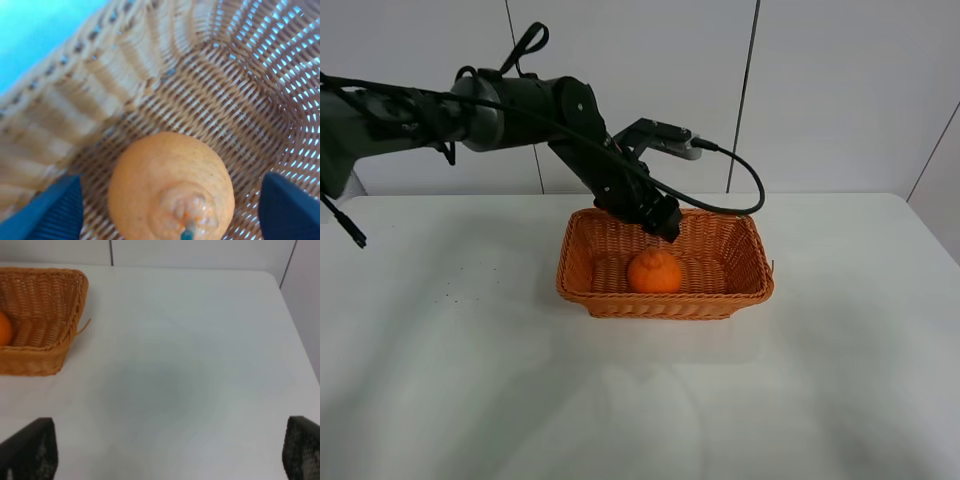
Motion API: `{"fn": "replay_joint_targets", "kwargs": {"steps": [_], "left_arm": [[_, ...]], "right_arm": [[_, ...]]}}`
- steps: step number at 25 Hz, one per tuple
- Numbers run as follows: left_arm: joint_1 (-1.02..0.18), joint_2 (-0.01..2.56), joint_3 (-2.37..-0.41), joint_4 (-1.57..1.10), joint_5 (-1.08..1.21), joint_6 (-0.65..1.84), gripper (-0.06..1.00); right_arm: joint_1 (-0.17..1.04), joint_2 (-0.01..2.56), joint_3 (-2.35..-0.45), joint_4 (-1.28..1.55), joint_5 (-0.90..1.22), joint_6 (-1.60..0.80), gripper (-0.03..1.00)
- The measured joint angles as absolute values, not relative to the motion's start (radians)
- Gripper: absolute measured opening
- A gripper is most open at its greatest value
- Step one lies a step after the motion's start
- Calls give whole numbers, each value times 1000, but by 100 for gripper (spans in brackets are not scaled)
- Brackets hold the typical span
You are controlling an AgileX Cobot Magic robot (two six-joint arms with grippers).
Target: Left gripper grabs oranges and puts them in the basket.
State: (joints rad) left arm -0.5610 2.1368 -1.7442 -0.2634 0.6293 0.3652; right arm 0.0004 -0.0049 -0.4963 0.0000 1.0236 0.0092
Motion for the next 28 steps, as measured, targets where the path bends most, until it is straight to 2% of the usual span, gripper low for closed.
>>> {"fn": "replay_joint_targets", "kwargs": {"steps": [18, 28], "left_arm": [[-545, 1809, -1744, 46, 793, 188, 82], [-307, 1768, -1744, 66, 885, 169, 82]], "right_arm": [[0, -5, -496, 0, 1024, 9, 69], [0, -5, -496, 0, 1024, 9, 69]]}}
